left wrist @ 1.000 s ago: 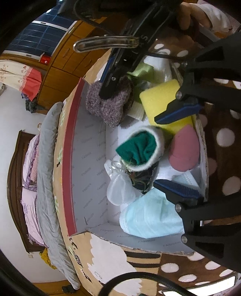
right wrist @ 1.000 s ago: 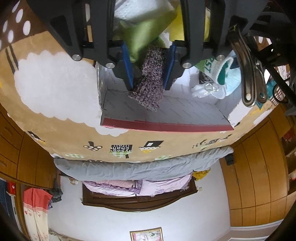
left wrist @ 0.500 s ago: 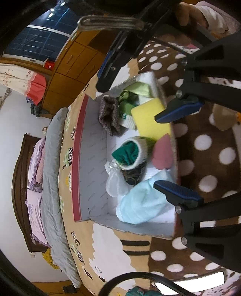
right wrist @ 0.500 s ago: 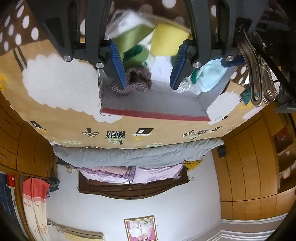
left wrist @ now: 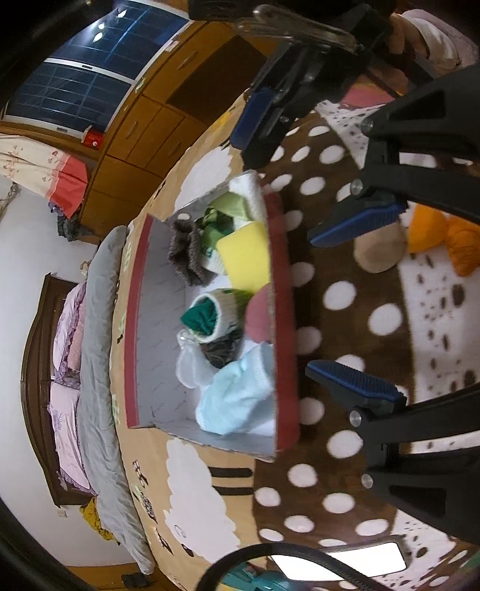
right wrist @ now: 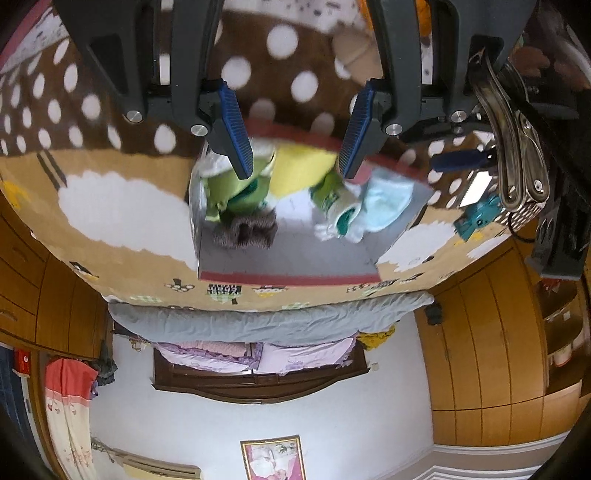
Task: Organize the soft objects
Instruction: 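Open both grippers to drop the sock roll and grey sock into the box, then grasp the orange cloth bundle with left gripper while right grasps the beige egg sponge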
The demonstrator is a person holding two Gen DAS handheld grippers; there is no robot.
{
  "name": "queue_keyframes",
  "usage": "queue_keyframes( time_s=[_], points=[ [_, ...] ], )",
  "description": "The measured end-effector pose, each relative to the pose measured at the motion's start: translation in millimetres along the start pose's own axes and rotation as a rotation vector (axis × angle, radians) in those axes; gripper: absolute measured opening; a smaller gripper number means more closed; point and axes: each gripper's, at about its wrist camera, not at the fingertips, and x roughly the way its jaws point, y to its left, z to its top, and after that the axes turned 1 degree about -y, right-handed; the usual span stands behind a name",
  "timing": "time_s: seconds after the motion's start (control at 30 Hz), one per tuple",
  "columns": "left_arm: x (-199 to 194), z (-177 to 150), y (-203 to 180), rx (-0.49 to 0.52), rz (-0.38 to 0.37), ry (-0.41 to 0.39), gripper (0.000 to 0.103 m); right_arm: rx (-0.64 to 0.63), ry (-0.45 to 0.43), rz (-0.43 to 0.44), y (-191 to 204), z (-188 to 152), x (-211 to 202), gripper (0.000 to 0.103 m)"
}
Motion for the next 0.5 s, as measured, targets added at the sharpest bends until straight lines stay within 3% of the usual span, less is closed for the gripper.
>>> queue_keyframes(
  time_s=[0.5],
  points=[
    [-12,-50,-10,0.013,-0.054,0.088,0.068,0.019,0.034,0.005,16,-40,-28,0.050]
  ],
)
